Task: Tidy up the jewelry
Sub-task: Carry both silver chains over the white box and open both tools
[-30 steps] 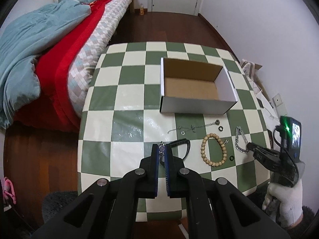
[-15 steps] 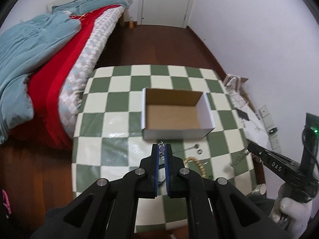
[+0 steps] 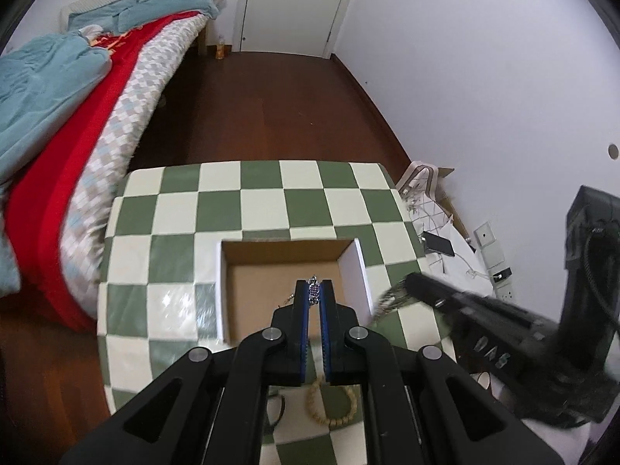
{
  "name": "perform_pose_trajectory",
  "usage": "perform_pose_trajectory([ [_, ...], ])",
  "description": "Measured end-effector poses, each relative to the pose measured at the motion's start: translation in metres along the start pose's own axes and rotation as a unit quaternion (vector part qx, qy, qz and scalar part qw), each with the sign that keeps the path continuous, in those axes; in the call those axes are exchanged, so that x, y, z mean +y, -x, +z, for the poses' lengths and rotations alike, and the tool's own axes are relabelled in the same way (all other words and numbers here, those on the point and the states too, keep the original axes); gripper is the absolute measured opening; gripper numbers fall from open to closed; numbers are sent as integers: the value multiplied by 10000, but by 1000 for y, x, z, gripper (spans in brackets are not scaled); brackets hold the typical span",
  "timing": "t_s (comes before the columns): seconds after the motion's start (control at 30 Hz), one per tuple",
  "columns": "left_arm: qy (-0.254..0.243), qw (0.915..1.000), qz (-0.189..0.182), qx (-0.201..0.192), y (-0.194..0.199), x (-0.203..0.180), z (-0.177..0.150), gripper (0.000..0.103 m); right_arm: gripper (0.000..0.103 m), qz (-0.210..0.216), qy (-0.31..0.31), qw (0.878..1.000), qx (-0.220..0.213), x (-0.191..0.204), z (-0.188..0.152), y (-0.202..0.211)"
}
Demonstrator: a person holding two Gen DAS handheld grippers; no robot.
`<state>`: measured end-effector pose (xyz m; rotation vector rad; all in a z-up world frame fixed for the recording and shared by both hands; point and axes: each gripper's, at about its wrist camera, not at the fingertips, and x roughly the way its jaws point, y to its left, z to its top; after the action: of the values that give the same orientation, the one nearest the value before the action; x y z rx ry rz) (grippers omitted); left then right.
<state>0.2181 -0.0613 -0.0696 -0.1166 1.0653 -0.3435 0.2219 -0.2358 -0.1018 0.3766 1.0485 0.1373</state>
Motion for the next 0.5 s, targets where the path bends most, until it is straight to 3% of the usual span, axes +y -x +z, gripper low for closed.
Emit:
perform_pose_trajectory([
  [0.23,217,9989,-131,382,-54,24,29,3,3,-42,83,9985,534,5,25,-65],
  [0.5,398,9943,-226,958,-104,47,34,3,3,-264,234,9947,967,-3,41,-113],
])
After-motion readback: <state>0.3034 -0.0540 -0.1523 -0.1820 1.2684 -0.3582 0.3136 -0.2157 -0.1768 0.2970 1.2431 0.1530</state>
